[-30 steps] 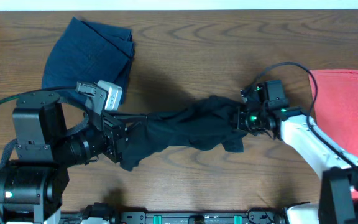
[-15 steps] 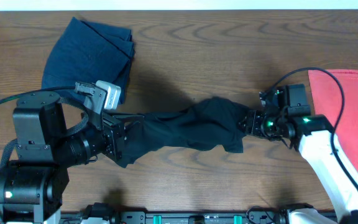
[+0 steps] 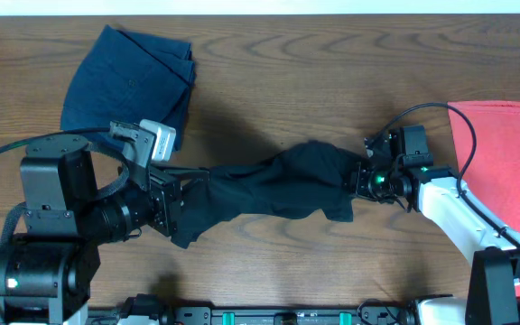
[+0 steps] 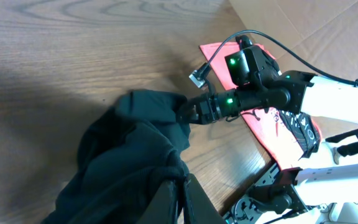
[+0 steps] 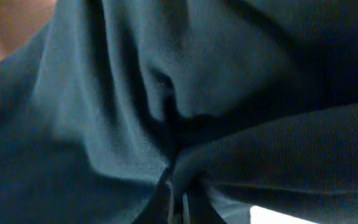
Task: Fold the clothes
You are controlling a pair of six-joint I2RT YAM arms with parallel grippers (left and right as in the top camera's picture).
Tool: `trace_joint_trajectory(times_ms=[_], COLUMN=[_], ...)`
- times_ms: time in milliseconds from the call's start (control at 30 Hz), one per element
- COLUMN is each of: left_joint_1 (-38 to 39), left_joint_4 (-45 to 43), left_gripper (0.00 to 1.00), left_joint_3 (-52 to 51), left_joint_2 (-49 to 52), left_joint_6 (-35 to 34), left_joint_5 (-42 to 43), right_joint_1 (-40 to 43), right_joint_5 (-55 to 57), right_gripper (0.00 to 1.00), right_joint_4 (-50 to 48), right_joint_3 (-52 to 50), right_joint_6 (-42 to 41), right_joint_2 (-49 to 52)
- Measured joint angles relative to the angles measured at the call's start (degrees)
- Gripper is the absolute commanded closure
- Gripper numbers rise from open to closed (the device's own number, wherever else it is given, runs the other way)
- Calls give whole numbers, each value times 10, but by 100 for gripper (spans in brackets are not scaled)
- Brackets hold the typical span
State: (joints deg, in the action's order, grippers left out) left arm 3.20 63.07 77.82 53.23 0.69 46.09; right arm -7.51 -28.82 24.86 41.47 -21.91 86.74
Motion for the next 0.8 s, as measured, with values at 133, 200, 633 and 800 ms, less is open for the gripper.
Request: trace_joint_trajectory(times_ms=[133,200,633,800], left_joint_1=[0,0,0,0], left_joint_4=[7,11,68,76], left_gripper=[94,94,94,94], left_joint_3=[0,0,0,0], left_joint_2=[0,0,-2,9], left_joint_6=[1,2,7,7], left_joint_5=[-9,-14,-100,-165], right_joint_1=[3,12,43,43], right_joint_5=[-16,-20,75,90], right_gripper=[99,99,99,99], right_joint_4=[101,168,463,370], right_joint_3=[20,40,165,164], right_joint_6=[6,15,24,16], right_joint_2=[-39,-74,-256,-209])
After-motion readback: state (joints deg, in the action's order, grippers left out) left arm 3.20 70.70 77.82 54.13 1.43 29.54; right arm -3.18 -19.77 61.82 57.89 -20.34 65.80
